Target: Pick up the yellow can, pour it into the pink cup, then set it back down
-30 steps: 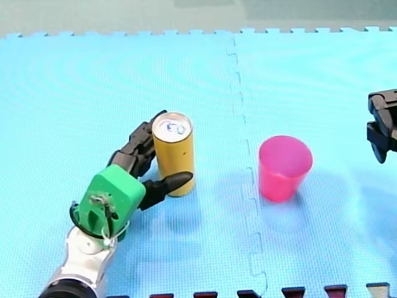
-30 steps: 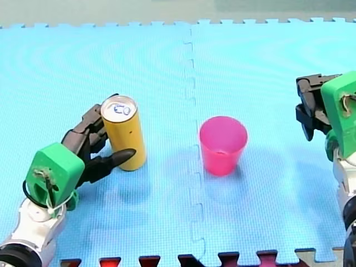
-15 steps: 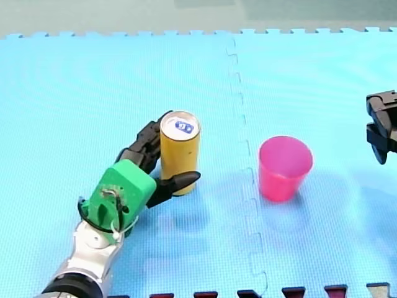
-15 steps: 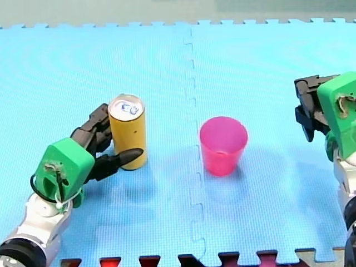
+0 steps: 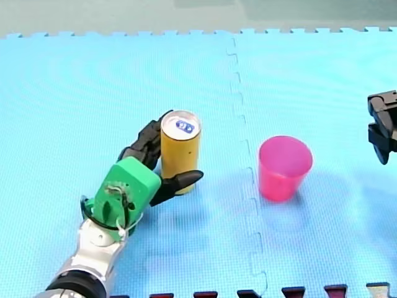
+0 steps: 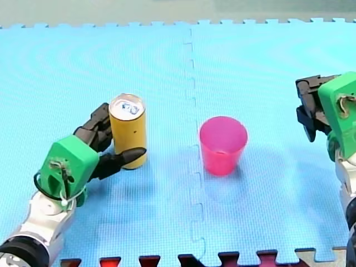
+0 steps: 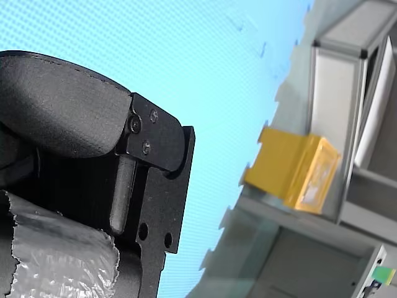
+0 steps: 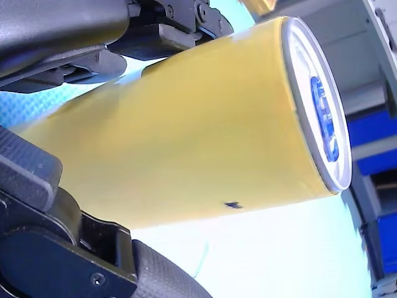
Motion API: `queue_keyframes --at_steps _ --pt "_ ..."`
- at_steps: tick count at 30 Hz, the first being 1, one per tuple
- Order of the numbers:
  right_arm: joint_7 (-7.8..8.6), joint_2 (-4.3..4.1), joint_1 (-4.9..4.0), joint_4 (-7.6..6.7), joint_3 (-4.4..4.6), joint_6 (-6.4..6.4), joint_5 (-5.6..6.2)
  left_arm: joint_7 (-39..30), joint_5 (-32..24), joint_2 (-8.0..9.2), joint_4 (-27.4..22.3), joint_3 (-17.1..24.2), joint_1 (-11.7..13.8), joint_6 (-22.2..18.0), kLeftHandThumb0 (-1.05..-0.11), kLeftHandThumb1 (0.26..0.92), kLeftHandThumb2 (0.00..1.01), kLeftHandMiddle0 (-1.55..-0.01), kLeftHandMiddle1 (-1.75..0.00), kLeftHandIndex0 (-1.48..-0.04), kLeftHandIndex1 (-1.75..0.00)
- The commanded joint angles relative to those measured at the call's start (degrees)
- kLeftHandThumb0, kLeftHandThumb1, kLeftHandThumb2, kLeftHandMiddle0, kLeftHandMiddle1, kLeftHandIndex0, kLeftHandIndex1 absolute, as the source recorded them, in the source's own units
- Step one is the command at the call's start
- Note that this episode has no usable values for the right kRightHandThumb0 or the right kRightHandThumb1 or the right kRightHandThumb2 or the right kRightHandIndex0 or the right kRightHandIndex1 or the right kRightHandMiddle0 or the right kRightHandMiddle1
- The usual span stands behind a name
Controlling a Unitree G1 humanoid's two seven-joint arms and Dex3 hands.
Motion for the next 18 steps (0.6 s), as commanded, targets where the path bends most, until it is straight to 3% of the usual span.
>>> queue_keyframes --at_steps 1,18 --pt "0.00 -0.36 -0.12 0.04 -0.08 0.22 0.11 -0.30 -0.53 0.25 0.01 0.57 0.15 -0.60 -0.942 0.709 0.00 -0.32 0.00 -0.28 0.00" --pt "-0.05 -0.06 -0.73 0.18 -1.16 0.62 0.85 -1.31 -2.33 0.97 -0.02 2.98 0.12 -1.35 -0.890 0.745 0.01 -0.34 -0.01 -0.29 0.00"
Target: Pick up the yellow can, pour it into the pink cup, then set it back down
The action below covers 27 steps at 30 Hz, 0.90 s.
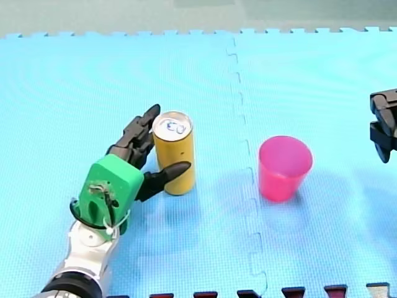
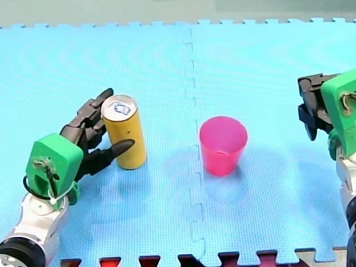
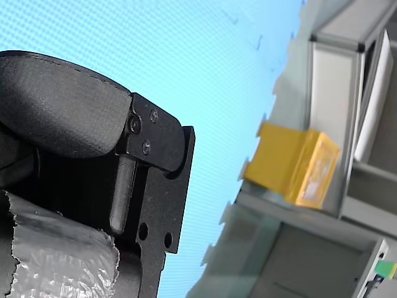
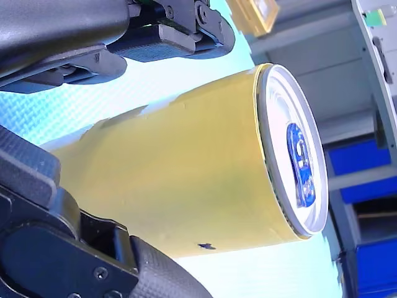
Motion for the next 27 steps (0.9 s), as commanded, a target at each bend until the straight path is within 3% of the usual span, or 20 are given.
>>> queue_keyframes --at_steps 1,12,27 --pt "-0.09 -0.08 -0.32 0.10 -0.17 0.05 0.22 -0.05 -0.24 0.36 0.02 0.24 -0.14 -0.19 -0.889 0.748 0.01 -0.34 -0.01 -0.29 0.00" --pt "-0.02 0.23 -0.29 0.06 -0.61 -0.71 0.52 1.46 1.06 0.10 0.23 -0.50 -1.14 1.40 -0.909 0.767 0.01 -0.35 -0.01 -0.30 0.00" --pt "-0.21 0.28 -0.02 0.03 -0.22 -0.91 0.21 4.88 3.78 -0.23 0.33 -2.84 -2.70 4.83 -0.908 0.761 0.00 -0.40 -0.01 -0.32 0.00"
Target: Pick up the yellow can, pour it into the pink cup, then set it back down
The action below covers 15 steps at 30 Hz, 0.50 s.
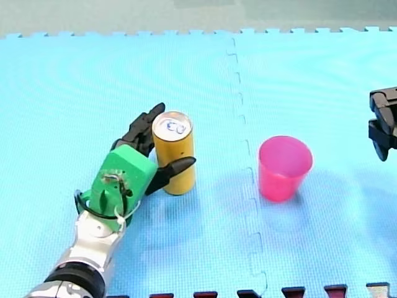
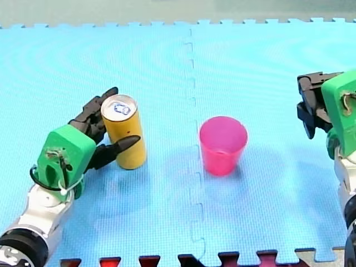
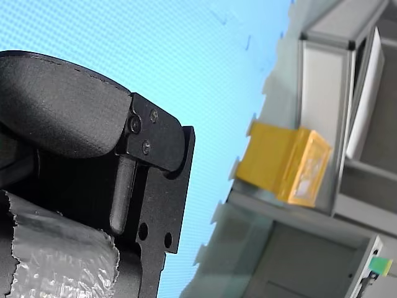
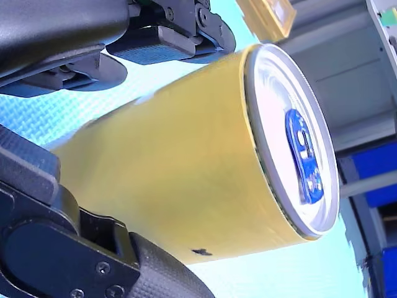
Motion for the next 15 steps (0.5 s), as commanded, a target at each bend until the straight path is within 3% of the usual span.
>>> queue_keyframes --at_steps 1,13,15 --pt "-0.16 -0.19 0.01 0.03 0.13 -0.18 -0.12 0.22 0.20 0.02 0.00 -0.25 -0.37 0.35 -0.908 0.760 0.00 -0.40 -0.01 -0.32 0.00" --pt "0.14 -0.53 0.18 -0.04 0.96 -0.29 -0.95 -1.56 0.24 -0.41 0.09 -0.99 -0.46 1.85 -0.904 0.758 0.00 -0.43 -0.01 -0.35 -0.01" --pt "0.18 -0.59 0.18 -0.06 1.09 -0.34 -1.00 -2.14 -0.14 -0.54 0.10 -0.80 -0.45 2.21 -0.901 0.759 0.00 -0.50 -0.05 -0.41 -0.03"
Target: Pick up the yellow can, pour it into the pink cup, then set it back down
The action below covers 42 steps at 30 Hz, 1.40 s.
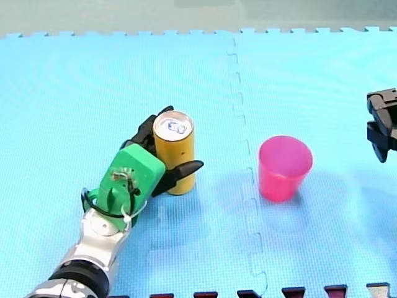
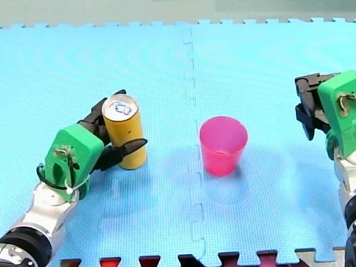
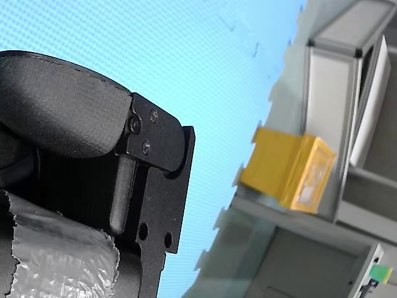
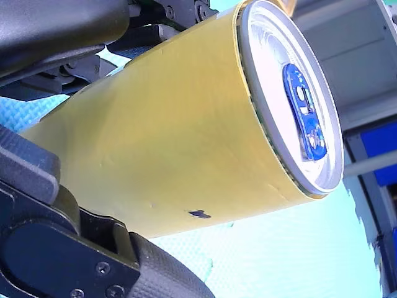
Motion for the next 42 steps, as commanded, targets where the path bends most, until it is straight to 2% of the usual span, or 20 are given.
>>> queue_keyframes --at_steps 1,2,3,6,9,16,33,36,42 --pt "0.02 -0.36 0.08 -0.05 0.12 -0.36 -0.09 -0.63 -0.25 0.04 0.03 0.14 -0.15 0.48 -0.896 0.761 0.00 -0.55 -0.06 -0.45 -0.04" --pt "0.02 -0.38 0.09 -0.06 0.17 -0.40 -0.10 -1.00 -0.42 0.08 0.00 0.20 -0.10 0.51 -0.886 0.764 0.00 -0.61 -0.07 -0.50 -0.04" --pt "0.00 -0.38 0.10 -0.06 0.23 -0.43 -0.12 -1.29 -0.55 0.14 -0.05 0.27 -0.08 0.49 -0.825 0.771 0.00 -0.74 -0.09 -0.65 -0.06" --pt "-0.04 -0.37 0.08 -0.05 0.34 -0.43 -0.17 -1.63 -1.27 0.30 -0.30 0.85 -0.05 0.01 -0.487 0.753 0.00 -1.05 -0.12 -0.98 -0.08" --pt "0.01 -0.38 0.08 -0.03 0.37 -0.45 -0.15 -1.87 -2.98 -0.08 -0.47 2.34 0.13 -0.66 -0.404 0.754 0.00 -1.16 -0.10 -1.11 -0.06" --pt "-0.05 -0.38 0.07 0.02 0.44 -0.47 -0.21 -2.33 -5.63 -0.43 -0.54 4.81 0.21 -0.96 -0.422 0.764 0.00 -1.28 -0.11 -1.20 -0.05" --pt "-0.04 -0.22 -0.05 0.01 0.33 -0.64 -0.12 -4.58 -8.00 -0.15 -1.06 7.60 0.44 -2.07 -0.413 0.766 0.00 -1.33 -0.05 -1.22 -0.01" --pt "-0.09 -0.14 -0.11 0.00 0.39 -0.61 -0.17 -2.97 -7.47 -0.04 -1.09 7.51 0.37 -2.07 -0.411 0.765 0.00 -1.34 -0.04 -1.22 -0.01" --pt "-0.08 0.07 -0.02 -0.01 0.41 -0.70 -0.13 6.47 -3.32 0.25 -1.07 5.29 -1.20 -0.81 -0.406 0.761 0.00 -1.34 -0.03 -1.22 0.00"
